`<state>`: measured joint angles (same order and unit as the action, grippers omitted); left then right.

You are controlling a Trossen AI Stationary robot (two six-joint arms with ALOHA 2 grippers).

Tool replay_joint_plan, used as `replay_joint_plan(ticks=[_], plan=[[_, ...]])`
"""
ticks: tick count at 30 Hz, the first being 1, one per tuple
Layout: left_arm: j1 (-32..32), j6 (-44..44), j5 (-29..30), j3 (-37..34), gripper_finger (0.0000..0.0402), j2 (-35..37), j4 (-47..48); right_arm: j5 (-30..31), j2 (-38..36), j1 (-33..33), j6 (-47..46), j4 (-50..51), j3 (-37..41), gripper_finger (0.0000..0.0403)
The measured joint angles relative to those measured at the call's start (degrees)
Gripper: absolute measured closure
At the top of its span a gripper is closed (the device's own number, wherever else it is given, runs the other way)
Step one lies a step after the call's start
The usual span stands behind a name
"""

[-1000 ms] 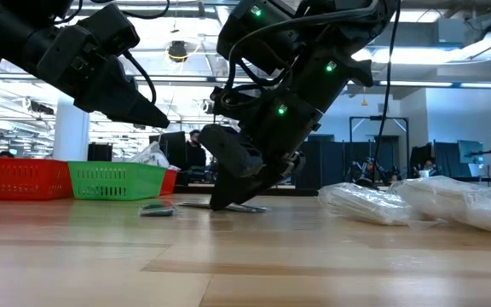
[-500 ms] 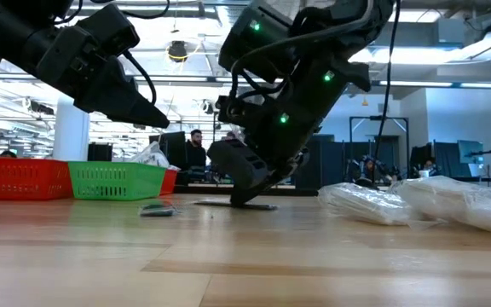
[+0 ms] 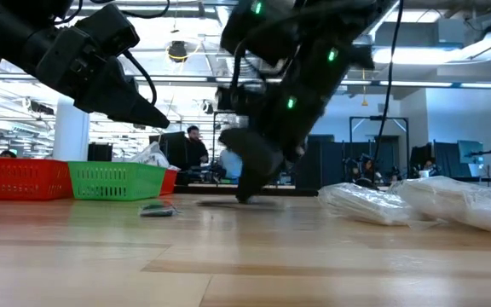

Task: Pick & Place Travel size toiletries
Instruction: Put the black comb into the bottom green bin

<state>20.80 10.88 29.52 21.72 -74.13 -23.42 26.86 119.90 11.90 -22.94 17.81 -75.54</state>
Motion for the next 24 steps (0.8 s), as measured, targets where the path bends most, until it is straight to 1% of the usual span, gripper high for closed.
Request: replay_joint_plan(ticks=[5,11,20,24], plan=[[0.0,0.0,0.9,0.0,0.0243,0.0,0.0,2.4,-4.4,-0.4,1.8,0.4,-0.3,0.0403],[0.0,-0.1,2.4,0.0,0.0243,0.0,0.0,2.9,-7.4,-0.7,3.9,0.5,-0.3,0.0403],[0.0,-0.1,2.5,0.0,0.0243,0.0,-0.1,3.2,-9.2,-1.3,6.8,-0.7,-0.5,0.0403],[0.0,-0.2,3.7,0.0,0.0243,0.1,-0.2,3.0,-9.1,-1.9,8.4,-3.1,-0.4,0.0403]])
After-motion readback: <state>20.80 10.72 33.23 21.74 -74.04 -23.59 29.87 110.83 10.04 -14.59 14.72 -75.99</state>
